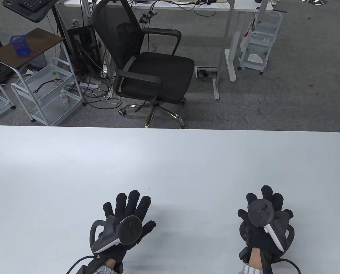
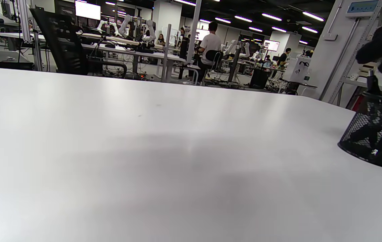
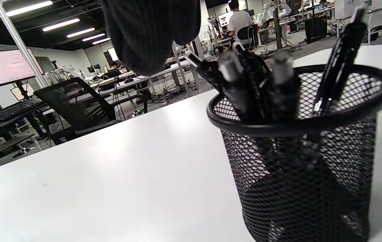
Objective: Press to open click pens
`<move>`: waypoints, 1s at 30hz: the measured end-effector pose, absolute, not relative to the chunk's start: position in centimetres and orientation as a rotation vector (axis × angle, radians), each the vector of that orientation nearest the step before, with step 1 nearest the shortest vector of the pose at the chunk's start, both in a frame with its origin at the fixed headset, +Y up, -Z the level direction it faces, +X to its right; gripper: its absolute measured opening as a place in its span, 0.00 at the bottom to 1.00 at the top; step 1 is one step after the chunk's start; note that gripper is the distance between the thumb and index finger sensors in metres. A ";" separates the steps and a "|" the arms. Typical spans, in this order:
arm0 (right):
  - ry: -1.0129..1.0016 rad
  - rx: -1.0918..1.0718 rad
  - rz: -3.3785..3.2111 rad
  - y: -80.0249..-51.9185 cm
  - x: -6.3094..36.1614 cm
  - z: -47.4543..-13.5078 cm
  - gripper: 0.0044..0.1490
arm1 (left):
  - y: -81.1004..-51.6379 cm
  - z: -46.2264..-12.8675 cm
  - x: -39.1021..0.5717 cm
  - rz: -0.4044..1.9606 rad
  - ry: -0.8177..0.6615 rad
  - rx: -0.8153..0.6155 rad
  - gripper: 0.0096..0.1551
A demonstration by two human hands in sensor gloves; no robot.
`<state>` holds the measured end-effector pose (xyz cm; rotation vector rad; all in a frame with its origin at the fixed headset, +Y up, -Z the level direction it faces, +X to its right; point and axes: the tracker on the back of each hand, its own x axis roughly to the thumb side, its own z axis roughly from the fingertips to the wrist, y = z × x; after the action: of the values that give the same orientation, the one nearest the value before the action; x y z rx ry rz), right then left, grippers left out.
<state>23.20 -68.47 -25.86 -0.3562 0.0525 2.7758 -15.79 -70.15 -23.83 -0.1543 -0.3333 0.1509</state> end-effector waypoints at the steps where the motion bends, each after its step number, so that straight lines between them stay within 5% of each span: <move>1: 0.054 -0.367 2.779 -68.5 23.3 -25.9 0.41 | -70.2 -23.8 -15.8 0.153 -0.336 -0.157 0.44; 30: 0.011 -0.430 2.796 -70.3 24.0 -26.6 0.26 | -70.1 -23.9 -15.7 0.148 -0.331 -0.160 0.44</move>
<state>24.01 -70.29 -26.61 -0.4297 0.0108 2.7956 -15.74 -70.12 -23.87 -0.1605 -0.3310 0.1484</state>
